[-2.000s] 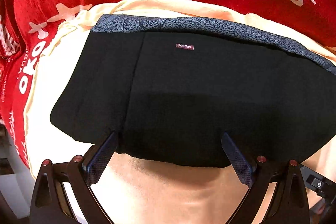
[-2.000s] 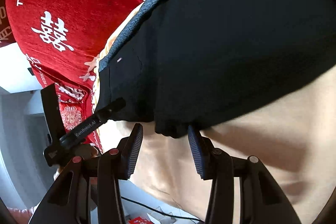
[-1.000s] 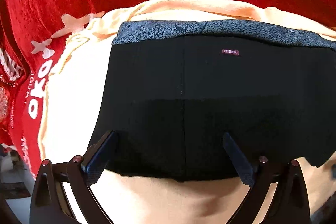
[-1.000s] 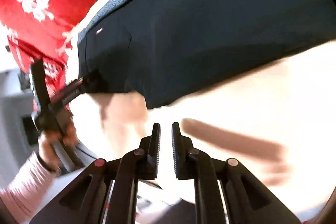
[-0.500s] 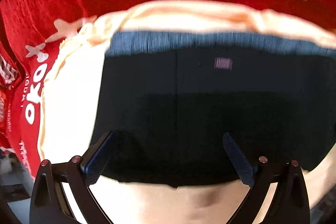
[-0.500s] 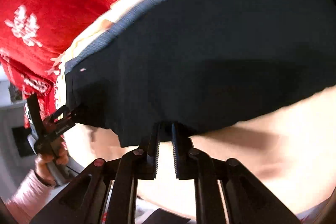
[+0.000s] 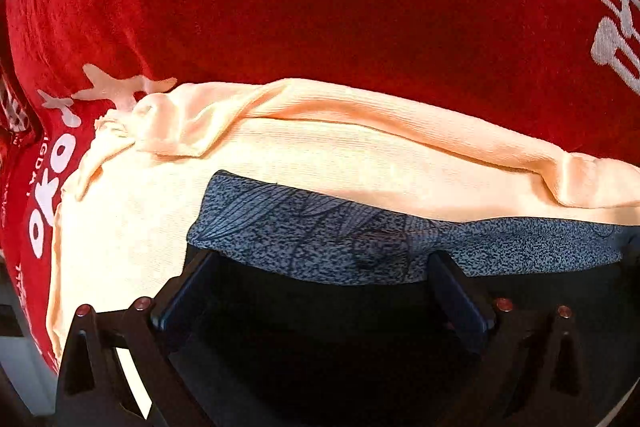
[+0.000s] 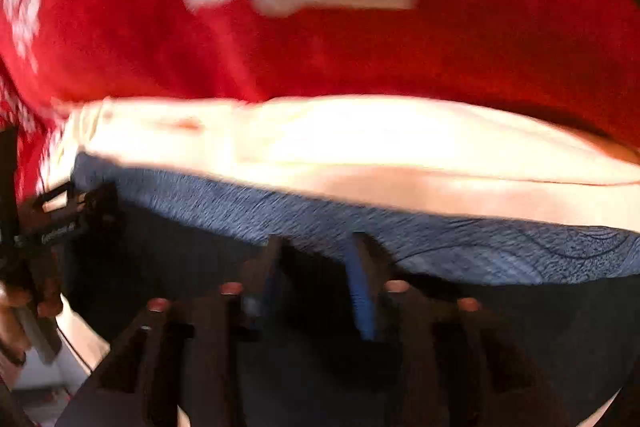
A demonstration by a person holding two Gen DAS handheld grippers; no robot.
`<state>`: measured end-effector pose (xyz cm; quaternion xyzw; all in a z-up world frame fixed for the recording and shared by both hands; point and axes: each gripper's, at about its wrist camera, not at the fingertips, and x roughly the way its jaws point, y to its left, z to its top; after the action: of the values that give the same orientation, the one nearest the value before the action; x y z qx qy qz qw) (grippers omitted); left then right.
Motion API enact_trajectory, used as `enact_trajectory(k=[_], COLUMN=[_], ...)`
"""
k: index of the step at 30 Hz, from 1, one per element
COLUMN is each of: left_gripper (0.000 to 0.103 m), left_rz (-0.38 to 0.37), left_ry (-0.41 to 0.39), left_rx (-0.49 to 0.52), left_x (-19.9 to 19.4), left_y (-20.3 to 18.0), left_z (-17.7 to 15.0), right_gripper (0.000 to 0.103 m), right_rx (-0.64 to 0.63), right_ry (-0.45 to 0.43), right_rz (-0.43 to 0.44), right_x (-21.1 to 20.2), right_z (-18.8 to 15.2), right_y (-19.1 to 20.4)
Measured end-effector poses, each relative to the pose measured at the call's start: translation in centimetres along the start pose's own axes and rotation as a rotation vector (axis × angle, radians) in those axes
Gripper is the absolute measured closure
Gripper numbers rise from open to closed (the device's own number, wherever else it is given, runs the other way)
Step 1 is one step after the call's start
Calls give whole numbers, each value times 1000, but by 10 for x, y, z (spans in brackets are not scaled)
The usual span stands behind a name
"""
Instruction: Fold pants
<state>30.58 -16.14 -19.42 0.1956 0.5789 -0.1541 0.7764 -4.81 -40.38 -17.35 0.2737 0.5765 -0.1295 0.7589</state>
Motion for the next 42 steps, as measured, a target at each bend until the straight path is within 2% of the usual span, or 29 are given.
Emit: enact_trajectory(k=[3, 7, 9, 11, 14, 17, 23, 28, 33, 42], left_gripper=[0, 0, 0, 0, 0, 0, 0, 0, 0, 0], left_rz=[10, 37, 37, 33, 9, -5, -38, -56, -50, -75], left_ry=[-1, 25, 23, 34, 64, 90, 137, 153, 155, 139], left_rx=[22, 29, 68, 96, 116, 140, 178, 231, 277, 351], left_x=[-3, -20, -36, -48, -67, -72, -96, -108, -115, -134], left_y=[1, 3, -6, -18, -47, -69, -137, -175, -209, -296], left_z=[-3, -15, -24, -35, -55, -62, -89, -101, -103, -102], right_gripper=[74, 68, 53, 47, 47, 47, 47, 47, 47, 47], right_rx=[67, 105, 122, 148, 192, 246, 309, 337, 384, 457], right_ry=[-12, -8, -7, -1, 24, 49, 69, 74, 63, 27], right_rz=[-64, -83, -76, -75, -50, -33, 5, 16, 28, 16], right_x=[-9, -33, -48, -60, -71, -80, -103, -116, -120, -149], right_z=[1, -9, -22, -39, -66, -95, -140, -161, -168, -183], right_y=[-29, -51, -60, -70, -75, -88, -119, -138, -158, -230])
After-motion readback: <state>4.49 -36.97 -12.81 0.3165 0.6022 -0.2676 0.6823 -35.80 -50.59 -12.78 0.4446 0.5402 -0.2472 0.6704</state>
